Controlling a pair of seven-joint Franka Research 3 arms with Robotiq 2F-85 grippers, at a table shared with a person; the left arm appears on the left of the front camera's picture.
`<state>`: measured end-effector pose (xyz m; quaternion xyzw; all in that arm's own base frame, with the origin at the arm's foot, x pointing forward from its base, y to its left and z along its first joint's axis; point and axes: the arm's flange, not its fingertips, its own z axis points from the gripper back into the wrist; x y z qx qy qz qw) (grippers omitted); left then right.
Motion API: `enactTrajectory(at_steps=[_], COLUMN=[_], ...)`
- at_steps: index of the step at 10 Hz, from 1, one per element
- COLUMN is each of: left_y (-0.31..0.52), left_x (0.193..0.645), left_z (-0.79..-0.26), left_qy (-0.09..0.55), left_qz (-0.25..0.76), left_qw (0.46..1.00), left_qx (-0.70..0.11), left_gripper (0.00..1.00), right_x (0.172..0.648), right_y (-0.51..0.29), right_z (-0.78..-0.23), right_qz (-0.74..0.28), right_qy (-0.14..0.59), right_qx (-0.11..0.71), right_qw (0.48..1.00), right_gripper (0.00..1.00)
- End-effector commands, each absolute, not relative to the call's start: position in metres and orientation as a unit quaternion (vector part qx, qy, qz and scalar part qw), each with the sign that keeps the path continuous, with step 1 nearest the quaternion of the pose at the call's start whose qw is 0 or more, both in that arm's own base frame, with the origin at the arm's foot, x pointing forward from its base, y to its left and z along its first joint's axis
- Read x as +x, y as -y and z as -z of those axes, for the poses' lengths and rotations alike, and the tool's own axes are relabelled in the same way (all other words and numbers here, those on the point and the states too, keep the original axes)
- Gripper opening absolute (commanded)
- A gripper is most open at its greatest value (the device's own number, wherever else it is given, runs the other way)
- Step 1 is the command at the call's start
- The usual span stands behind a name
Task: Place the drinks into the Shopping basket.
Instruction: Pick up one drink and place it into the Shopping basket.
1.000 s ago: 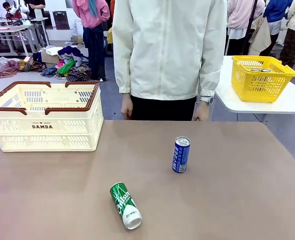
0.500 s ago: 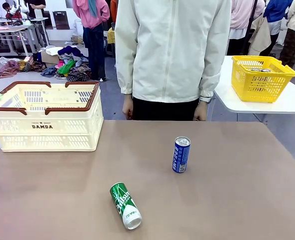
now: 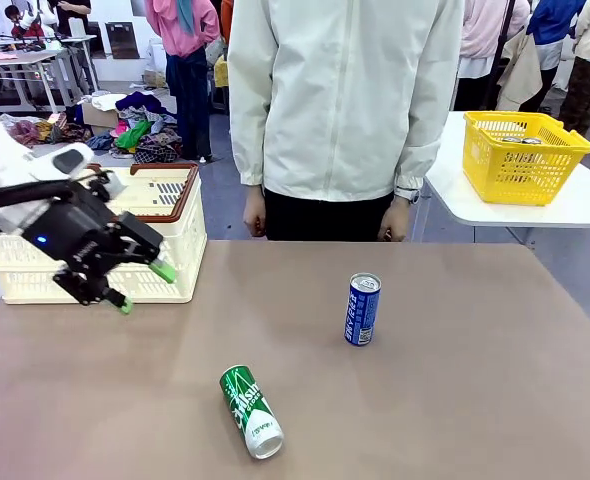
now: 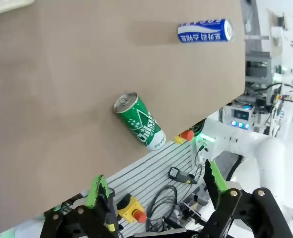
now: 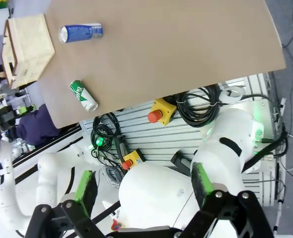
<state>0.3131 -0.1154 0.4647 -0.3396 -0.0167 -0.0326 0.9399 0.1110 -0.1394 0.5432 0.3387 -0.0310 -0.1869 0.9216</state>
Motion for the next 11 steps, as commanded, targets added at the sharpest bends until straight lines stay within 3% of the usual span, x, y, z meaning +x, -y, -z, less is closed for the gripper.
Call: enactTrajectory(at_steps=[1,5,6,9,11], left_y=[0.078,0.075,0.093,0.197,0.244], left_x=[0.307,0.311,0.305,0.239,0.234], left_z=[-0.484,-0.481,-0.483,-0.470,-0.449], left_qy=[0.029,0.034,0.026,-0.004,-0.027], left_qz=[0.019,0.009,-0.079,-0.063,-0.055], left_qw=[0.935,0.935,0.942,0.972,0.983], left_qx=[-0.353,-0.352,-0.325,-0.226,-0.172], left_gripper=[1.00,1.00,1.00,1.00,1.00], right_x=[0.100,0.100,0.100,0.100,0.100], right_y=[0.142,0.142,0.142,0.142,0.142], right_z=[-0.544,-0.544,-0.544,-0.544,-0.544], right_qz=[0.176,0.176,0.176,0.176,0.176], right_qy=[0.034,0.034,0.034,0.034,0.034], right_qx=[0.344,0.344,0.344,0.344,0.344], right_qw=[0.922,0.922,0.922,0.922,0.922], right_gripper=[1.00,1.00,1.00,1.00,1.00])
